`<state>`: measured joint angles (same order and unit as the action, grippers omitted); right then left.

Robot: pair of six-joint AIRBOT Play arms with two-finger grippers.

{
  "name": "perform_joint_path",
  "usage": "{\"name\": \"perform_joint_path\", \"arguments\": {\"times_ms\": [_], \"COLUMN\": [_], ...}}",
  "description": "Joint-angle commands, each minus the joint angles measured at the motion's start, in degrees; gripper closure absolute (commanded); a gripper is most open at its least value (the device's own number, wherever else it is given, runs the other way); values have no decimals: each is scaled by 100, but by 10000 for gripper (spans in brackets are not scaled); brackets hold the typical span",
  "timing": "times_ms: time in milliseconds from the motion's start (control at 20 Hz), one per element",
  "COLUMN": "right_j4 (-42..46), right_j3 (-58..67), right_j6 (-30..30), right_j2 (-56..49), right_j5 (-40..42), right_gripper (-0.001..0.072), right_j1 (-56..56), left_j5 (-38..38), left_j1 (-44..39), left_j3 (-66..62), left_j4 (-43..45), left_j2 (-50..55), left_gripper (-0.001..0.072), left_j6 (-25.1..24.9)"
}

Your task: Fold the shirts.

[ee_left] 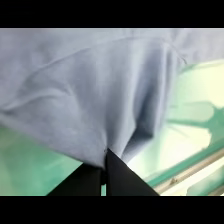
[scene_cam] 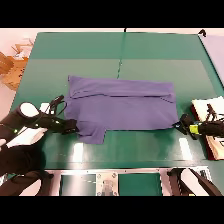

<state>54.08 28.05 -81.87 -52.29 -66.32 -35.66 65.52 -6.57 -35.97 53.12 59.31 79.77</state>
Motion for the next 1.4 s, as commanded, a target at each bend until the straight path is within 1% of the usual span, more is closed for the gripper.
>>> {"name": "perform_joint_path", "arguments": {"times_ms": [0,100,200,350,450,600,850,1050,1100,1150,1200,1250,1300,1350], "right_j4": [144,142,72,-192,-472,-616,-721,-765,-837,-940,-955,-953,-931,-887], "right_j3": [254,380,575,1027,1390,2076,3626,4981,5296,5641,5965,6264,6483,6647], "right_j6": [-63,-109,-109,-107,-105,-105,-105,-107,-105,-103,-103,-103,-13,216], "right_j2": [481,492,492,433,94,-761,-2645,-4382,-4771,-5158,-5458,-5681,-5772,-5781], "right_j5": [-717,-960,-981,-780,-647,-365,179,247,249,254,247,195,59,-138], "right_gripper": [695,695,695,694,695,694,694,694,673,533,415,372,368,318], "right_j1": [-229,-227,-227,-192,-42,391,1102,1366,1368,1362,1353,1311,1250,1147], "left_j5": [769,944,1086,938,793,702,306,-402,-708,-1040,-1499,-1886,-1965,-1779], "left_j1": [0,0,0,0,0,2,0,0,0,0,2,2,4,15], "left_j3": [-651,-935,-1307,-2026,-2529,-3390,-4846,-5803,-5954,-6059,-6102,-6116,-6234,-6419], "left_j4": [590,586,599,669,673,741,734,710,675,645,658,651,673,811], "left_j2": [-61,-61,-61,39,345,1134,2758,4081,4336,4509,4588,4592,4588,4586], "left_gripper": [677,677,677,678,678,678,678,677,675,533,218,89,93,93], "left_j6": [280,280,278,273,267,269,273,273,271,271,273,286,278,269]}}
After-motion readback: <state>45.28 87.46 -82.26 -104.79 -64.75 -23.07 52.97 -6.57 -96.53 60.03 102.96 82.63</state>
